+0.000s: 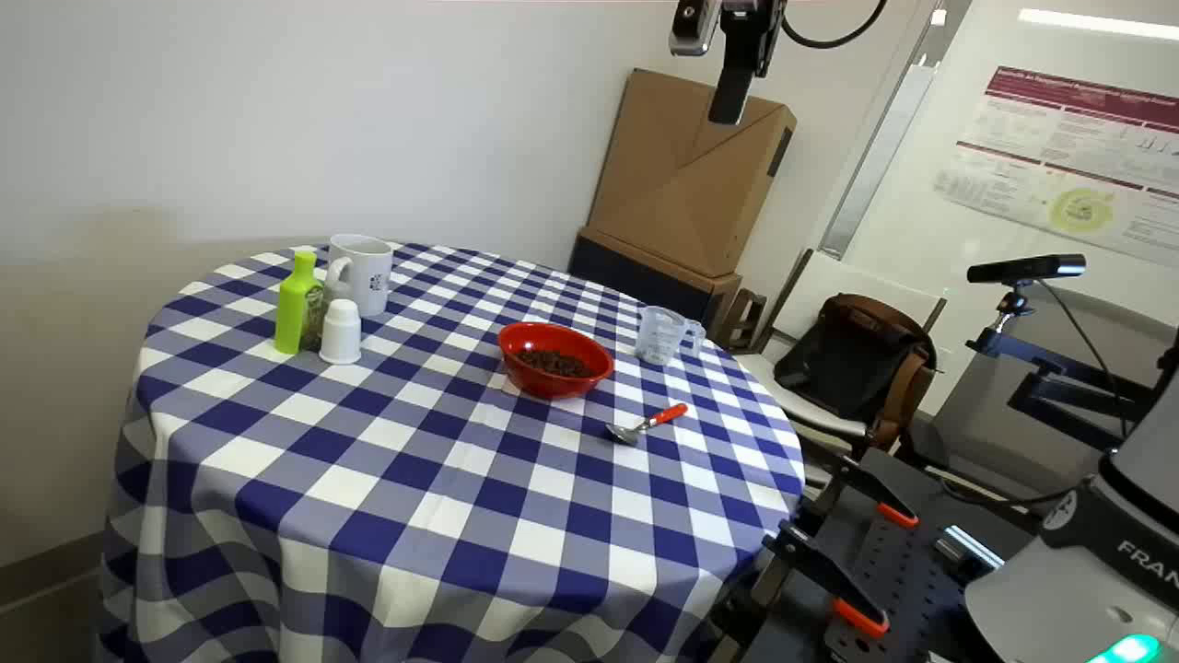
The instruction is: Pour the contents of the cup into the bowl
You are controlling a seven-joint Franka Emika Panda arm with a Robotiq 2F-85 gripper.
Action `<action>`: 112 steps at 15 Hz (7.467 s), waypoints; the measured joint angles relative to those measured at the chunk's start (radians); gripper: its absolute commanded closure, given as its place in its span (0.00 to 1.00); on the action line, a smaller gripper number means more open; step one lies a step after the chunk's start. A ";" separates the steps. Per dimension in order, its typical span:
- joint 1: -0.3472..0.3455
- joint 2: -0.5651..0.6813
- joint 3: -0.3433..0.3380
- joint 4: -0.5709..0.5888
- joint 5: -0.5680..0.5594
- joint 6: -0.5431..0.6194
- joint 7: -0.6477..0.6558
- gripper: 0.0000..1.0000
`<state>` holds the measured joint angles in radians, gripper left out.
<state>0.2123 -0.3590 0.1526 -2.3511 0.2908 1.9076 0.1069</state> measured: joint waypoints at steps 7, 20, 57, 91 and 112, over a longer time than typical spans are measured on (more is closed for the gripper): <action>0.000 0.000 0.000 0.000 0.000 0.001 0.000 0.00; -0.167 0.109 -0.198 0.147 -0.170 -0.033 -0.359 0.00; -0.379 0.426 -0.321 0.269 -0.356 0.468 0.934 0.00; -0.366 0.807 -0.457 0.282 -0.349 0.575 1.744 0.00; -0.305 0.939 -0.474 0.350 -0.349 0.625 1.760 0.12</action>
<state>-0.0924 0.5795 -0.3217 -2.0007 -0.0584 2.5325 1.8669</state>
